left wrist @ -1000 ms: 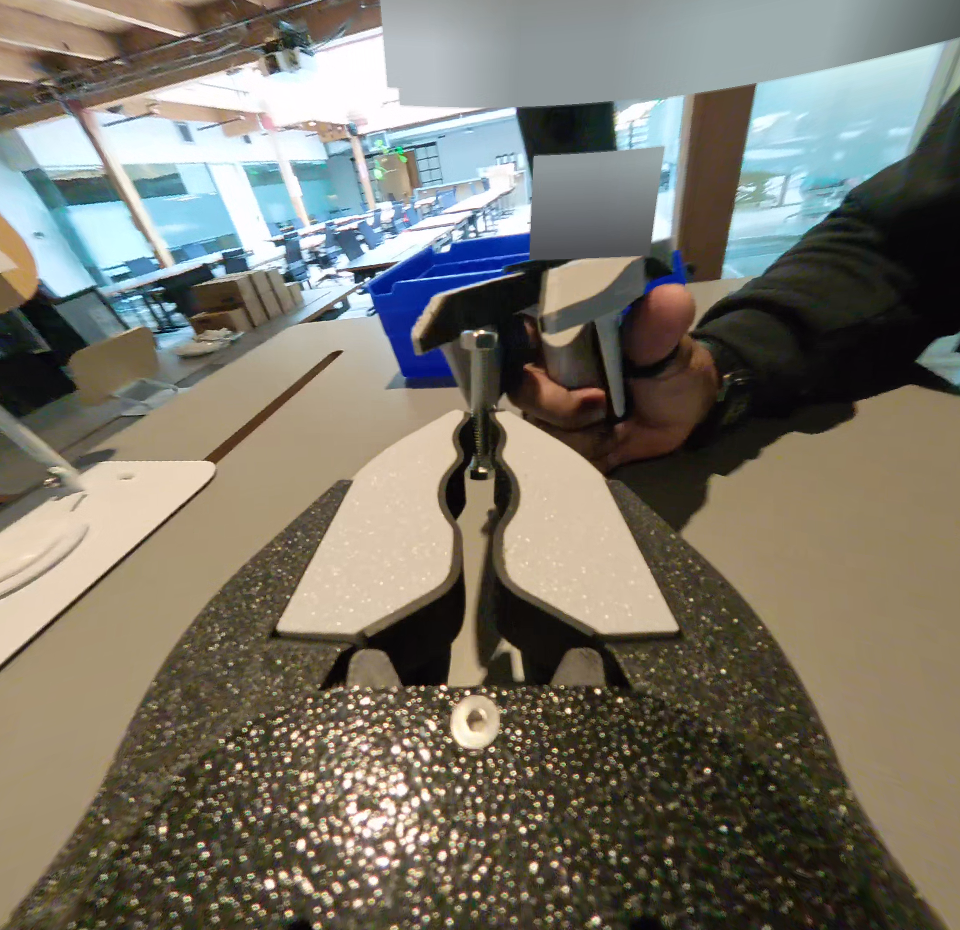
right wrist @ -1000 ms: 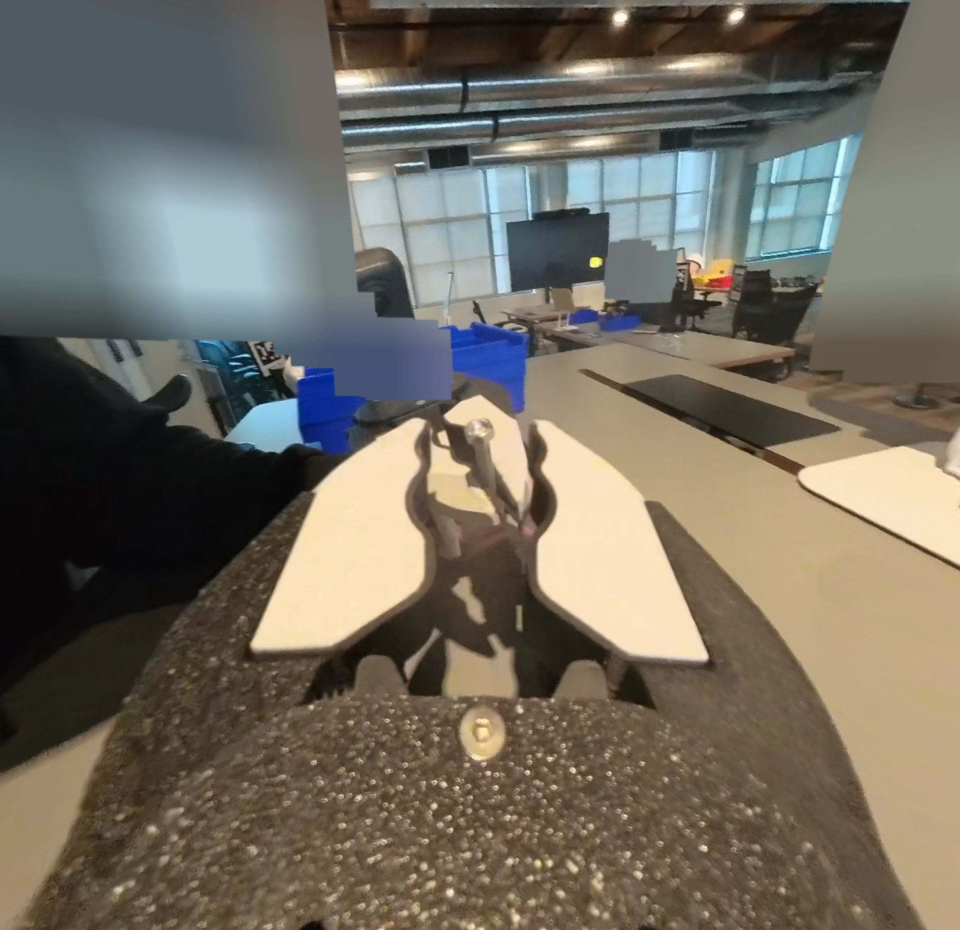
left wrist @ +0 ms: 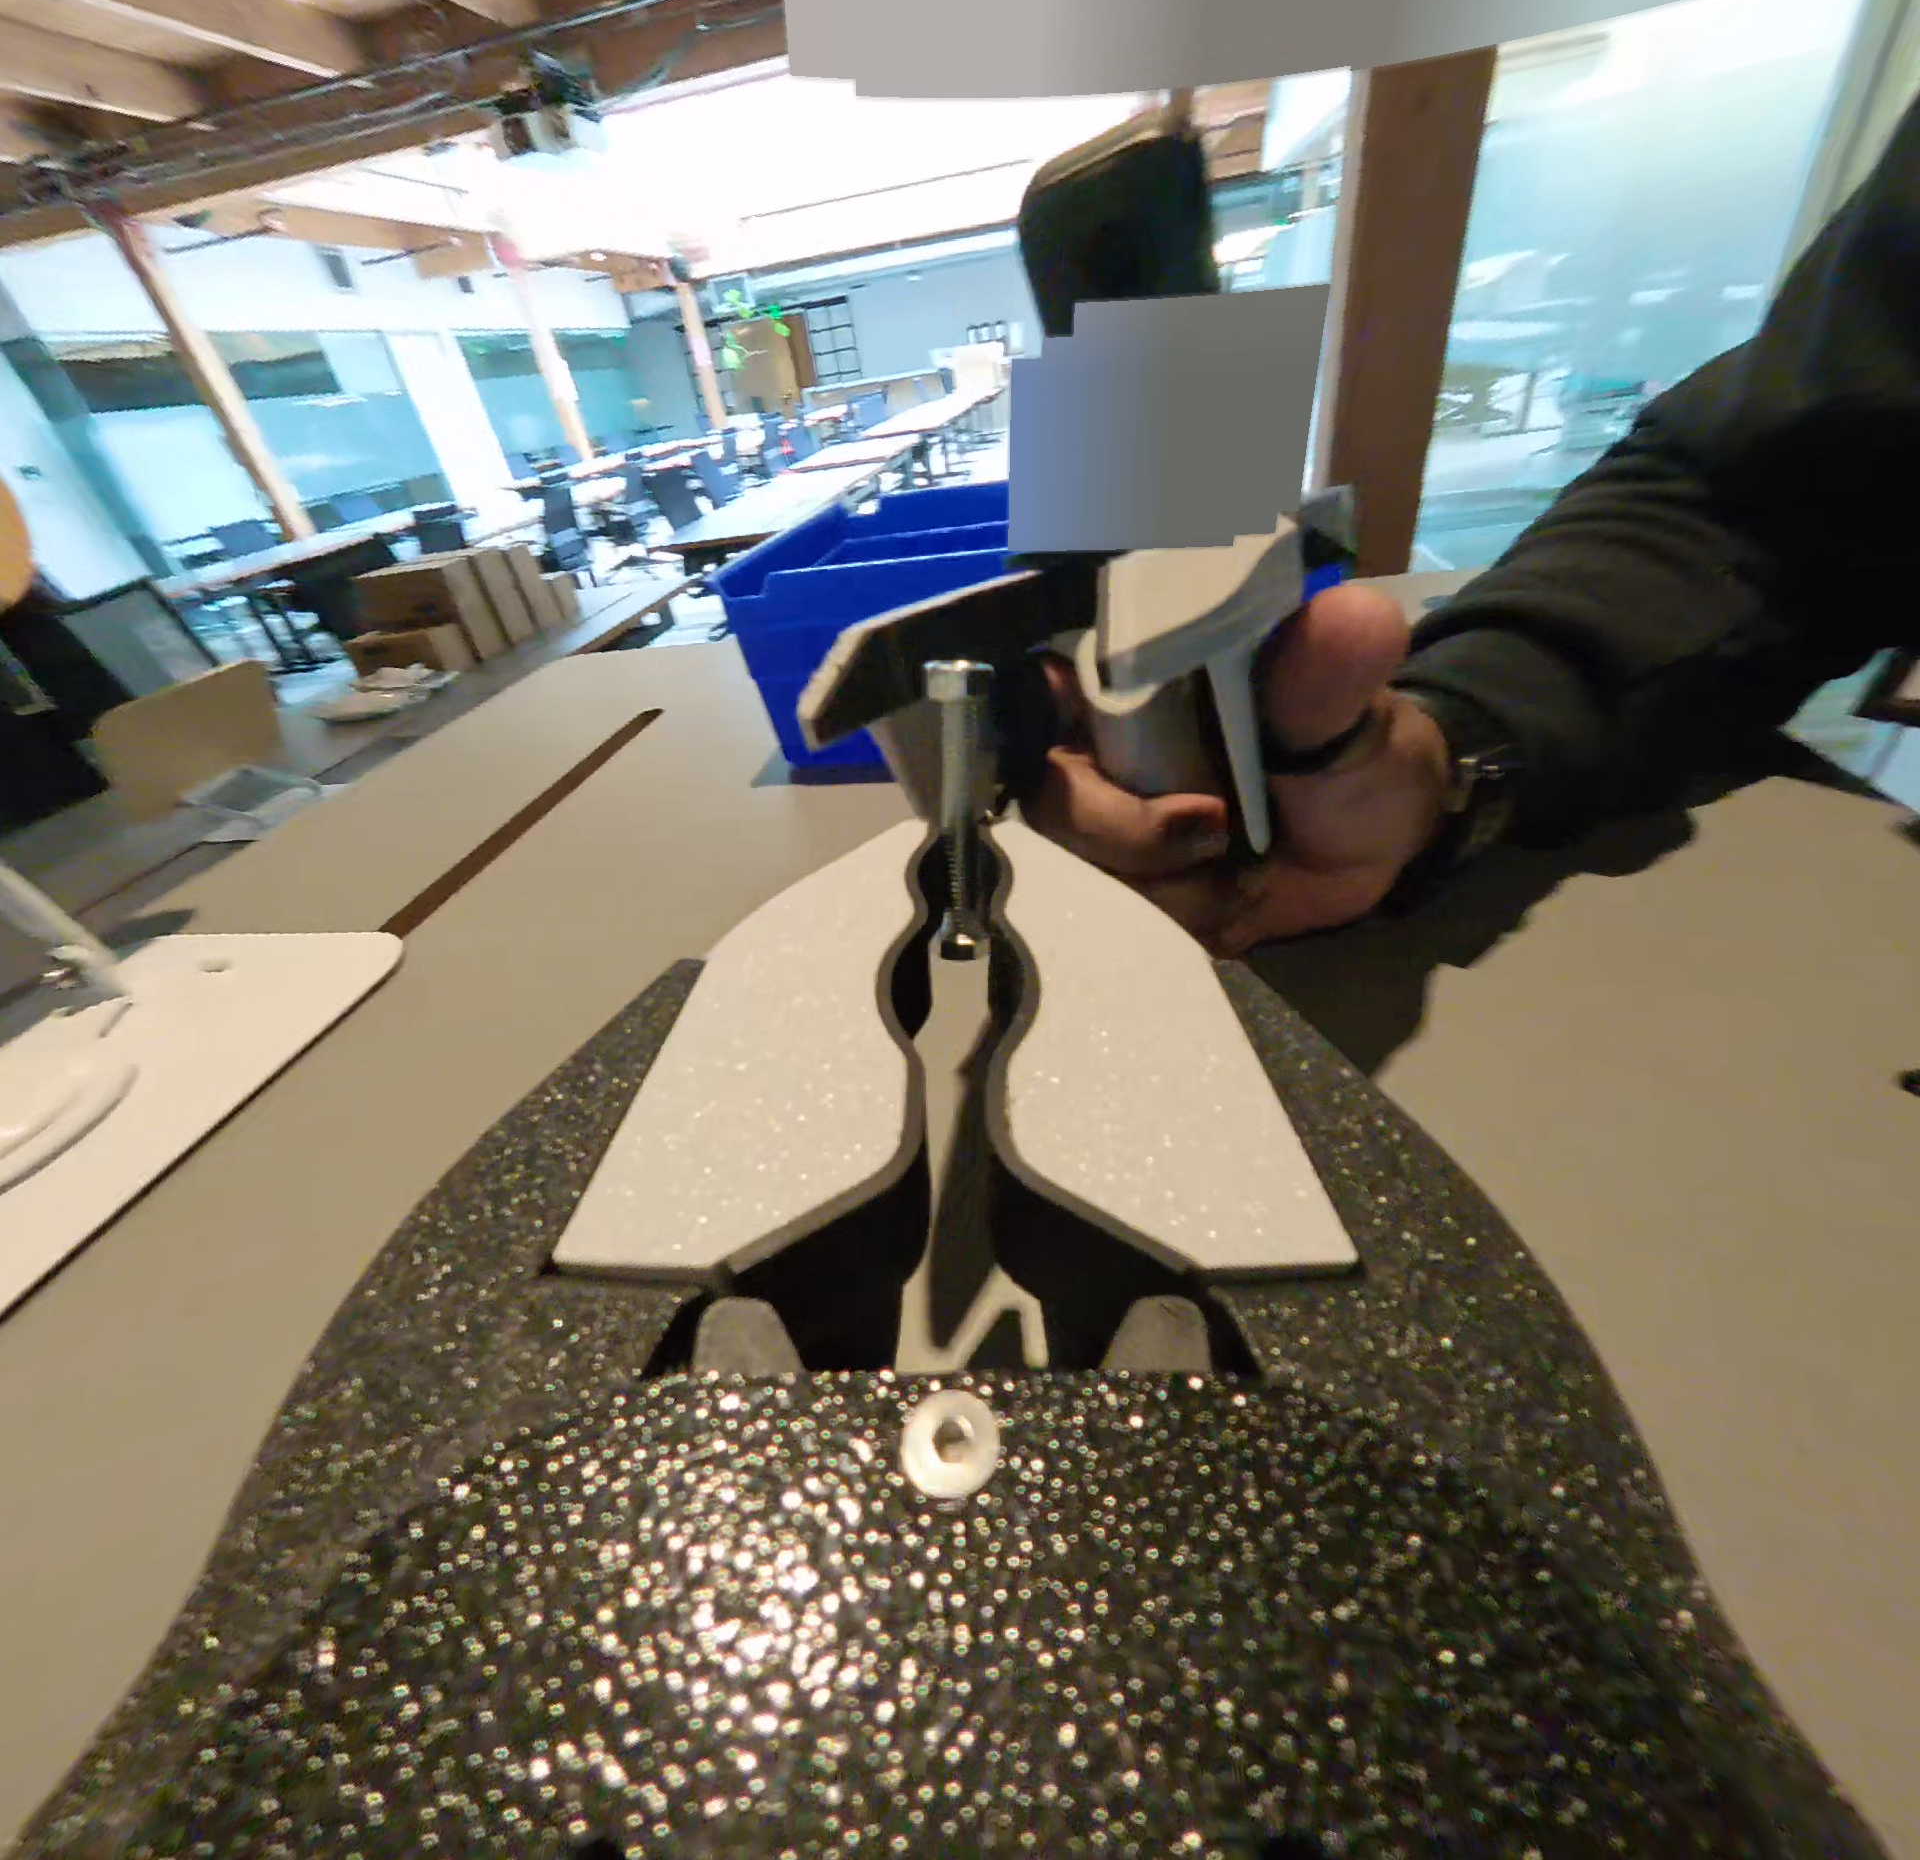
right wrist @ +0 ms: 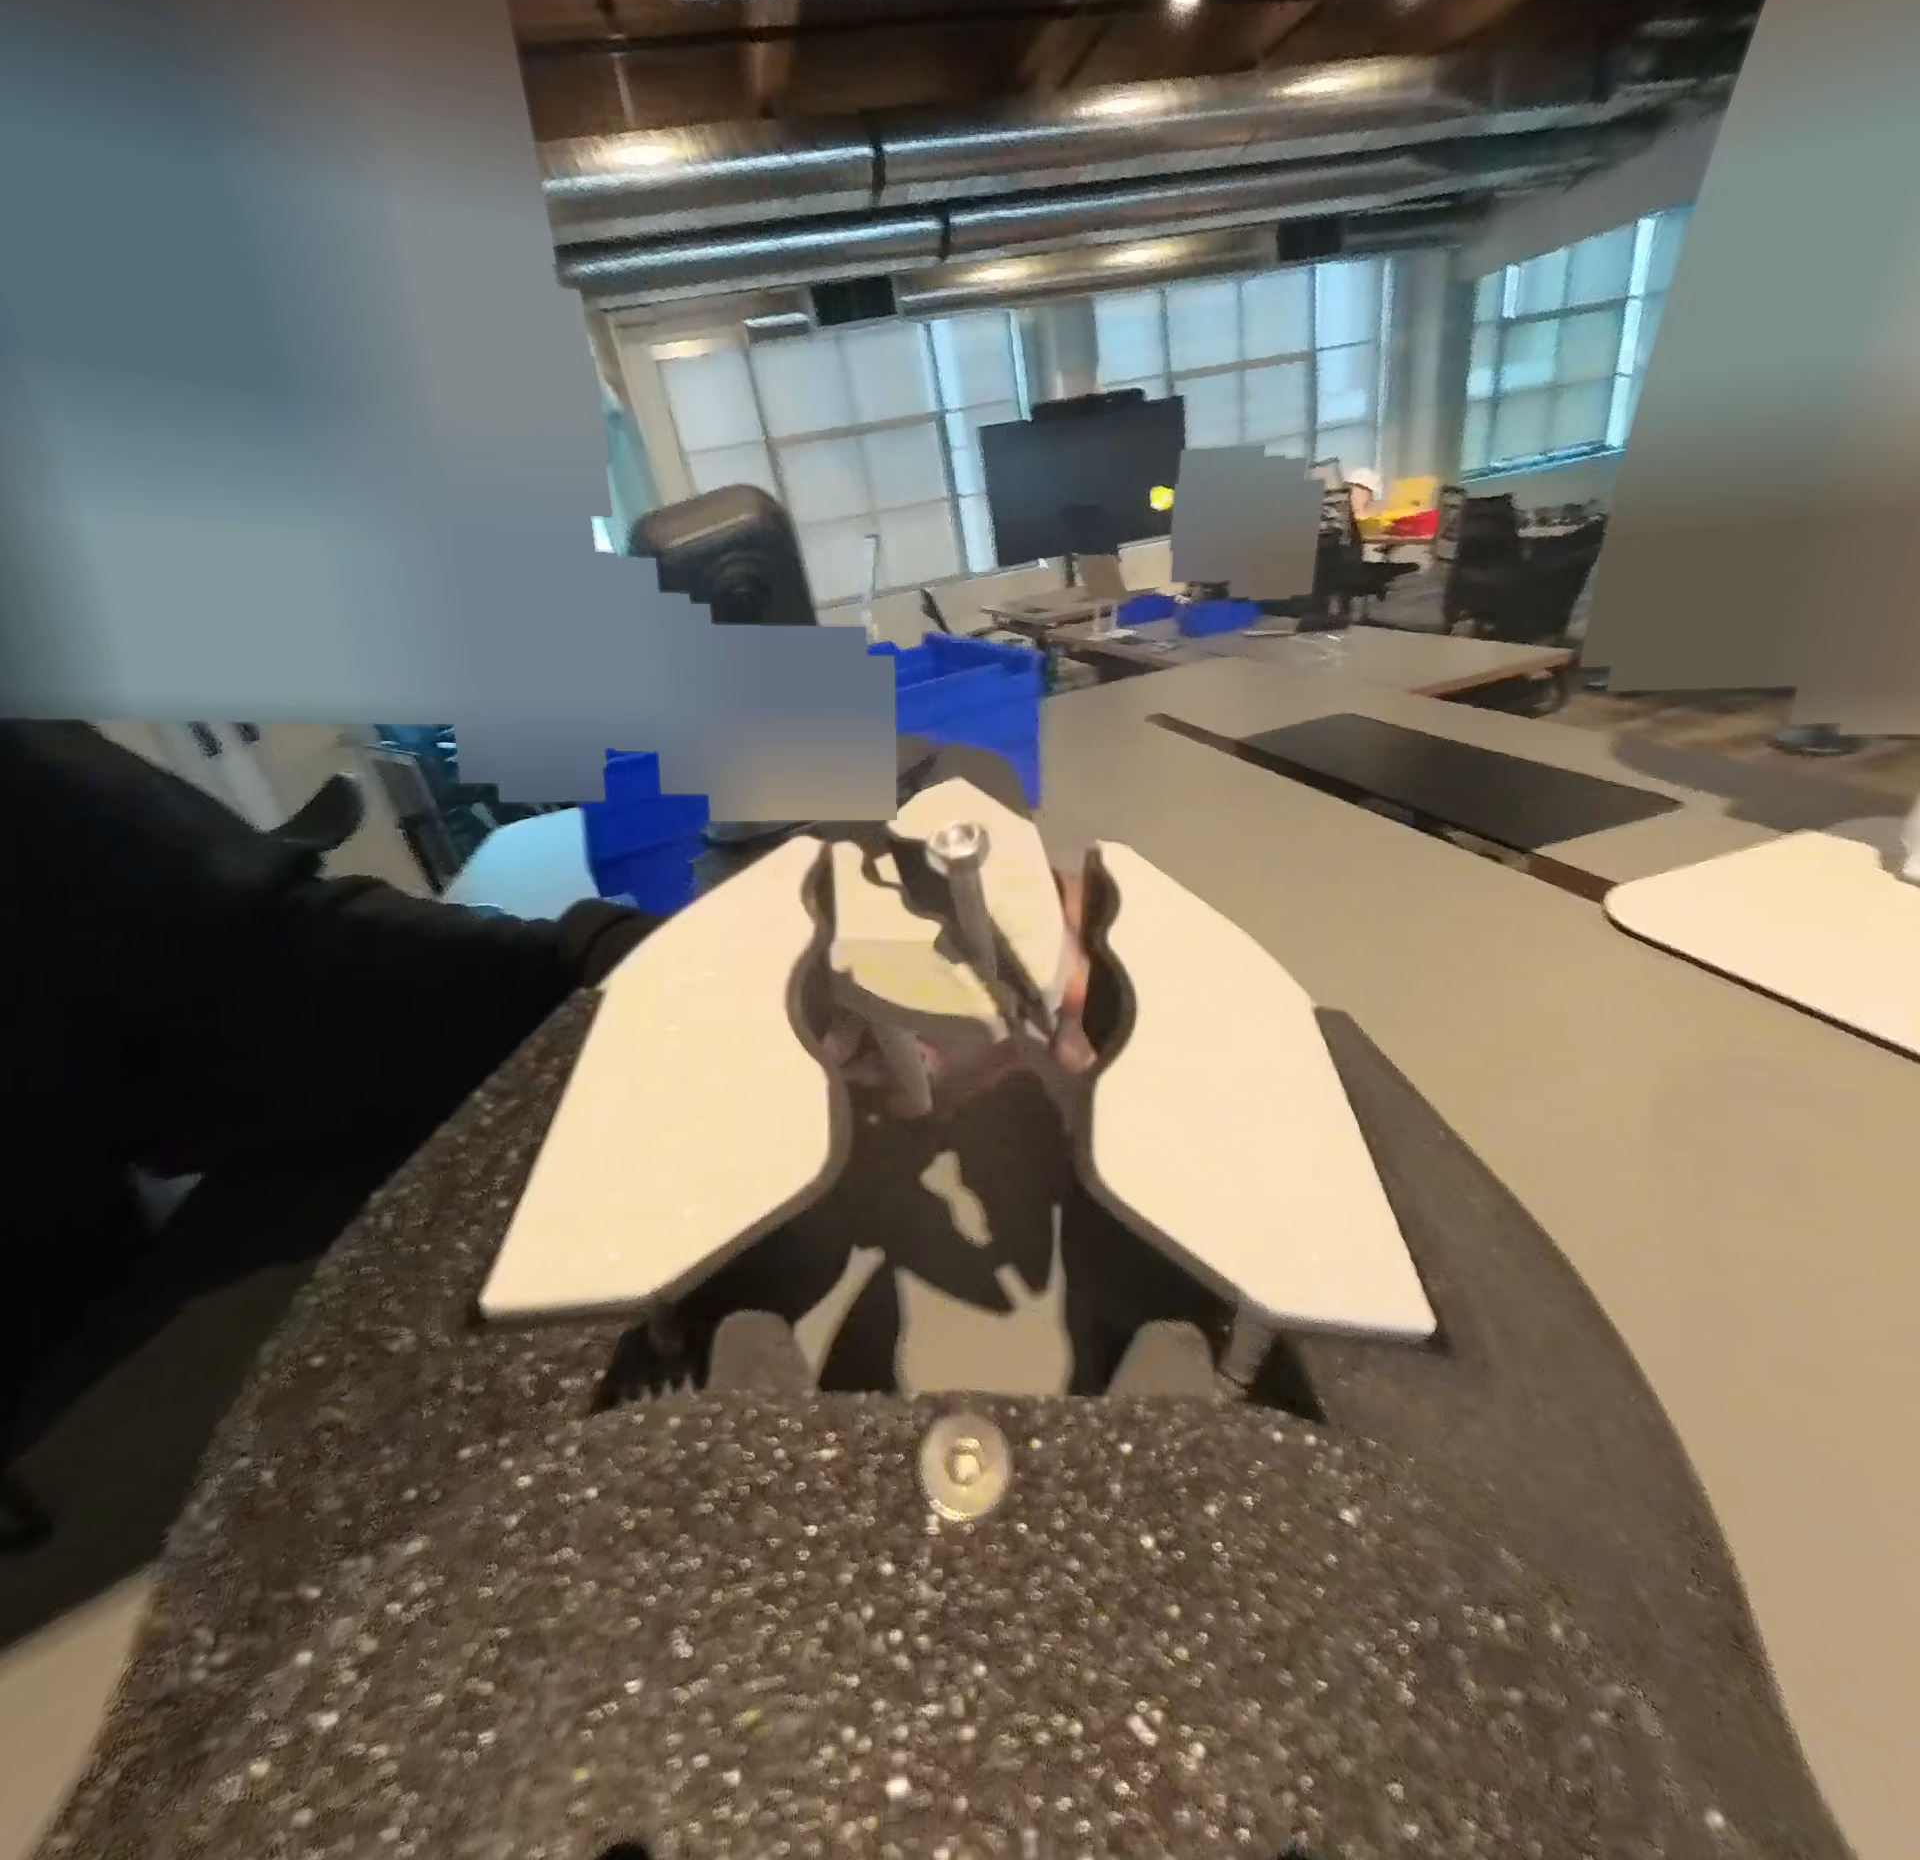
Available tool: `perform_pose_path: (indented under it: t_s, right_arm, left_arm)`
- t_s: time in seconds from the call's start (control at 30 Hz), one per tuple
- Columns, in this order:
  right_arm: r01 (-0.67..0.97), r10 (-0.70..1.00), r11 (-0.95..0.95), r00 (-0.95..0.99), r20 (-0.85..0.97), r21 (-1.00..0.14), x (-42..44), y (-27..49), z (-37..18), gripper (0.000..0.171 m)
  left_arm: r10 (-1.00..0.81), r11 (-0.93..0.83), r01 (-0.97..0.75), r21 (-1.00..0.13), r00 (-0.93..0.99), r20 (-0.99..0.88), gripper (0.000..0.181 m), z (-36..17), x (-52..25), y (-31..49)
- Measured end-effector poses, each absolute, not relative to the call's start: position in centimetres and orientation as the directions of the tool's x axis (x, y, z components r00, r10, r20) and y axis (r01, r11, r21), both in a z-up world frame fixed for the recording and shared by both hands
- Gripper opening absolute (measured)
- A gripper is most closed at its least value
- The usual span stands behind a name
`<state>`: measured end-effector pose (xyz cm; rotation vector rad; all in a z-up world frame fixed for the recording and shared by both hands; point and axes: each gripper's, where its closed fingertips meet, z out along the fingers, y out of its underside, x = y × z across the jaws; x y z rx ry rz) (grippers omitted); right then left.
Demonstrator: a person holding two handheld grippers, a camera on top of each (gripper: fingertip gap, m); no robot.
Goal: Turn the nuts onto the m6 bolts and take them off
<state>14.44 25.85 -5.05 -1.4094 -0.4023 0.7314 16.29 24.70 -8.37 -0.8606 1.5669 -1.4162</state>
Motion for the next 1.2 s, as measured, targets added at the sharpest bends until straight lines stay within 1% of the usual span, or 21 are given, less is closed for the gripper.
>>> perform_pose_path:
  t_s: [0.07,0.2,0.33,0.37,0.47,0.53,0.57,0.63,0.7,0.73,0.8,0.87,0.93,0.97,1.1,1.2]
  right_arm:
    - [-0.235,0.721,0.023,0.677,-0.147,-0.972,14.6,25.4,-4.4,0.046]
    - [-0.188,0.818,0.048,0.571,-0.069,-0.981,13.5,24.0,-4.2,0.035]
    - [-0.151,0.852,0.062,0.523,-0.027,-0.987,12.5,23.2,-4.4,0.015]
    - [-0.142,0.850,0.061,0.527,-0.023,-0.988,12.4,23.2,-4.5,0.011]
    - [-0.140,0.807,0.055,0.589,-0.039,-0.989,12.8,23.9,-4.6,0.009]
    - [-0.154,0.733,0.050,0.676,-0.069,-0.987,13.7,24.8,-4.5,0.006]
    - [-0.165,0.679,0.045,0.729,-0.091,-0.985,14.3,25.3,-4.6,0.000]
    - [-0.178,0.595,0.039,0.795,-0.120,-0.983,15.1,25.8,-4.9,0.000]
    - [-0.171,0.591,0.063,0.800,-0.101,-0.983,14.9,25.4,-4.5,0.002]
    - [-0.166,0.588,0.085,0.804,-0.085,-0.982,15.0,25.3,-4.1,0.011]
    - [-0.171,0.607,0.113,0.791,-0.068,-0.979,15.4,25.0,-3.5,0.016]
    - [-0.157,0.617,0.095,0.784,-0.066,-0.983,16.0,25.2,-3.6,0.021]
    - [-0.102,0.627,0.051,0.778,-0.048,-0.993,16.3,25.7,-4.3,0.021]
    - [-0.048,0.621,0.022,0.784,-0.024,-0.999,16.5,26.0,-5.0,0.021]
    - [0.232,0.591,-0.007,0.786,0.183,-0.973,16.8,26.8,-7.8,0.024]
    - [0.364,0.593,0.002,0.750,0.294,-0.932,16.4,26.9,-8.9,0.026]
  left_arm:
    - [-0.875,0.099,0.038,-0.994,-0.472,-0.106,0.005,-8.3,15.9,24.2]
    - [-0.794,0.053,0.001,-0.999,-0.607,-0.042,0.005,-8.5,14.8,22.7]
    - [-0.740,0.040,-0.023,-0.999,-0.672,-0.015,0.005,-8.6,14.1,21.8]
    - [-0.740,0.047,-0.025,-0.999,-0.672,-0.018,0.005,-8.7,14.1,21.7]
    - [-0.782,0.051,-0.020,-0.999,-0.623,-0.027,0.005,-8.7,14.7,22.3]
    - [-0.832,0.081,-0.012,-0.997,-0.551,-0.062,0.005,-8.8,15.5,23.2]
    - [-0.865,0.116,-0.006,-0.993,-0.491,-0.098,0.005,-8.9,16.1,23.8]
    - [-0.901,0.190,-0.006,-0.982,-0.397,-0.172,0.005,-9.2,17.0,24.4]
    - [-0.908,0.209,0.006,-0.978,-0.370,-0.196,0.005,-9.2,17.2,24.4]
    - [-0.909,0.202,0.006,-0.979,-0.371,-0.190,0.005,-9.1,17.1,24.4]
    - [-0.917,0.192,0.008,-0.981,-0.356,-0.182,0.005,-9.0,17.1,24.9]
    - [-0.921,0.234,-0.008,-0.972,-0.322,-0.219,0.005,-9.2,17.1,25.6]
    - [-0.913,0.339,-0.038,-0.940,-0.254,-0.319,0.005,-9.6,17.0,26.7]
    - [-0.897,0.405,-0.060,-0.913,-0.219,-0.384,0.005,-9.9,17.0,27.3]
    - [-0.758,0.652,-0.189,-0.734,-0.150,-0.634,0.005,-11.8,17.0,29.0]
    - [-0.669,0.739,-0.231,-0.633,-0.140,-0.730,0.005,-12.3,17.3,29.0]
